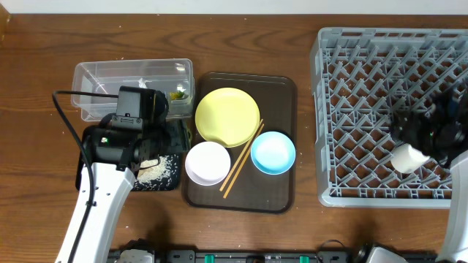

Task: Sort waste into correct bins and load items into the dishwasher rack
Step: 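Grasp the blue bowl with the right gripper and lift it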

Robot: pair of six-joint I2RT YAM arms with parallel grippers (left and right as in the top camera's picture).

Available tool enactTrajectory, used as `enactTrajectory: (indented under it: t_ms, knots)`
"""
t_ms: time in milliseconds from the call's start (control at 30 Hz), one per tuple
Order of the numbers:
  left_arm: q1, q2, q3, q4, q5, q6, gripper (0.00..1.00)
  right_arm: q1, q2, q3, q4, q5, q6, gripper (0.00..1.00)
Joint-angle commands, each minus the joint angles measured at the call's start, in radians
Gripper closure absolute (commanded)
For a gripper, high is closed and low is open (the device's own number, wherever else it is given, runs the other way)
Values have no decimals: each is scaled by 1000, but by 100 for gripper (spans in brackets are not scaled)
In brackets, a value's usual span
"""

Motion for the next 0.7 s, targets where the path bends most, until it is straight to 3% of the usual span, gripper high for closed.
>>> enactTrajectory:
  t_ms: [0,200,467,667]
  knots:
    - [4,-3,5,-18,-27,17,37,77,-25,49,8,-243,-126,25]
    - [4,-2,-1,-56,-74,16,37,309,-23,50,37,-227,-190,27]
    - [4,-2,-10,-72,-77,16,37,632,37,49,89,-11,-190,28]
    - [4,-2,-10,-72,-77,16,37,766,158,49,108,127,-140,30]
